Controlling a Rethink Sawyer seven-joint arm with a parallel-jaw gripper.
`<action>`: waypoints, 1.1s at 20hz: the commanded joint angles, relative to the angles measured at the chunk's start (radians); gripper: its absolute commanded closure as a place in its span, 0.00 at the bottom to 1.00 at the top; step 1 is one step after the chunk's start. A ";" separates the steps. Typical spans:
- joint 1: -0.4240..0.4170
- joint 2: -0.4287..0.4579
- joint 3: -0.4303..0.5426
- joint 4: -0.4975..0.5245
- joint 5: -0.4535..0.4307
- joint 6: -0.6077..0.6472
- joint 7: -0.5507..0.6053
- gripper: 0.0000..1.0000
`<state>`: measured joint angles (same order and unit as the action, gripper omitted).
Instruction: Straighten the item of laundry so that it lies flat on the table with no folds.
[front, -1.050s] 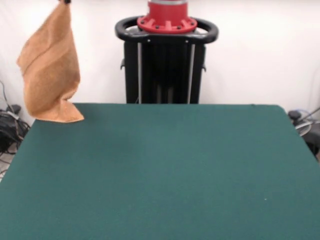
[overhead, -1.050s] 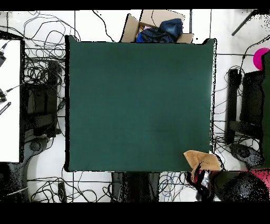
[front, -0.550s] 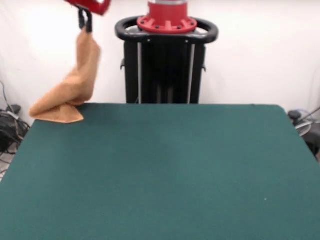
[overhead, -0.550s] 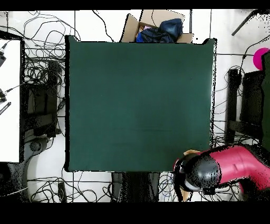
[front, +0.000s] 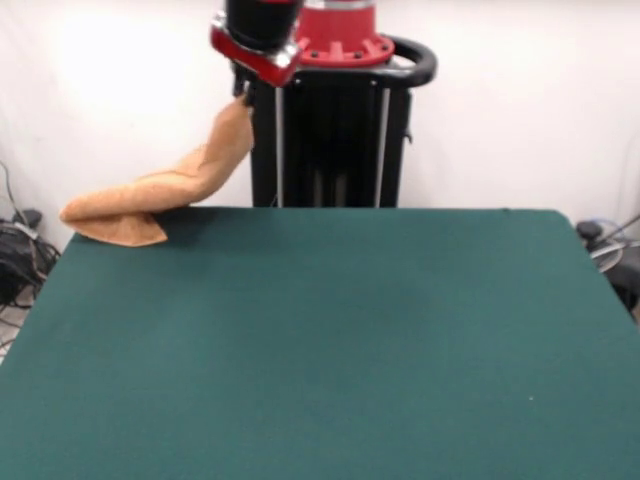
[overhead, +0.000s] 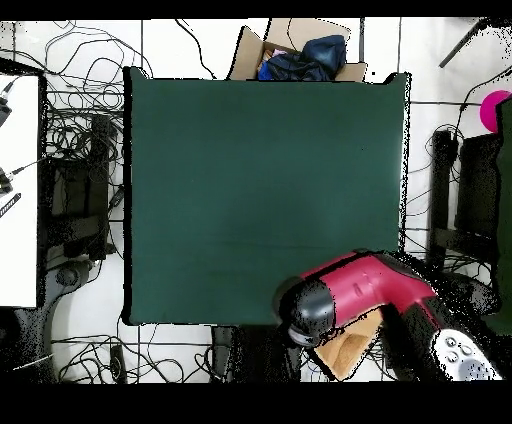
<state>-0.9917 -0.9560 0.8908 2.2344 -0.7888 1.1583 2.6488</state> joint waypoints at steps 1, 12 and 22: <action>0.219 0.175 -0.256 -0.115 -0.082 -0.073 0.377 1.00; 0.448 0.280 -0.401 -0.279 -0.001 -0.086 0.425 1.00; 0.582 0.312 -0.509 -0.348 0.104 -0.187 0.472 1.00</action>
<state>-0.4975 -0.6844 0.4984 2.0318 -0.7675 1.0793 2.7844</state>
